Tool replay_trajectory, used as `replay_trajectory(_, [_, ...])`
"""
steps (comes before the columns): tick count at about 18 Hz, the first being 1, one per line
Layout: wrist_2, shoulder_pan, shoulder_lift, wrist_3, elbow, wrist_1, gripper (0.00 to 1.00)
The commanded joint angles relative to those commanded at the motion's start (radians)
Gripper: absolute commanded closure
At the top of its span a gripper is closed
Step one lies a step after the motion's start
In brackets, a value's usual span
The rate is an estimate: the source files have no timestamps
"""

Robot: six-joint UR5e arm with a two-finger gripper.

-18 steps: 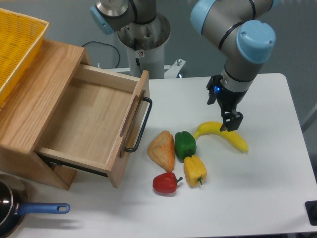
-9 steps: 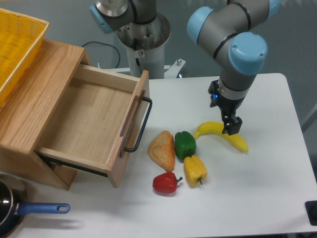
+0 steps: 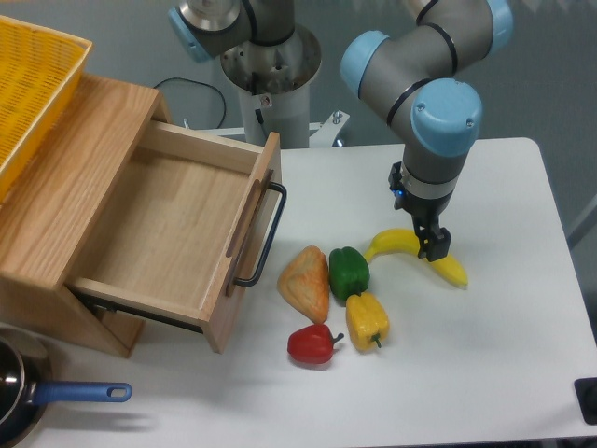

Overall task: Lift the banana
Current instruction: 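Lower the open gripper down over the middle of the yellow banana, then align the gripper fingers around the banana and descend to table level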

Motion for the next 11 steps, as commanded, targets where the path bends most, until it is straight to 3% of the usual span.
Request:
replay_trajectory(3, [-0.006, 0.002, -0.034, 0.081, 0.005, 0.008, 0.00])
replay_trajectory(8, [-0.009, 0.009, -0.081, 0.178, -0.003, 0.075, 0.00])
replay_trajectory(11, [-0.021, 0.021, -0.091, 0.204, -0.008, 0.078, 0.00])
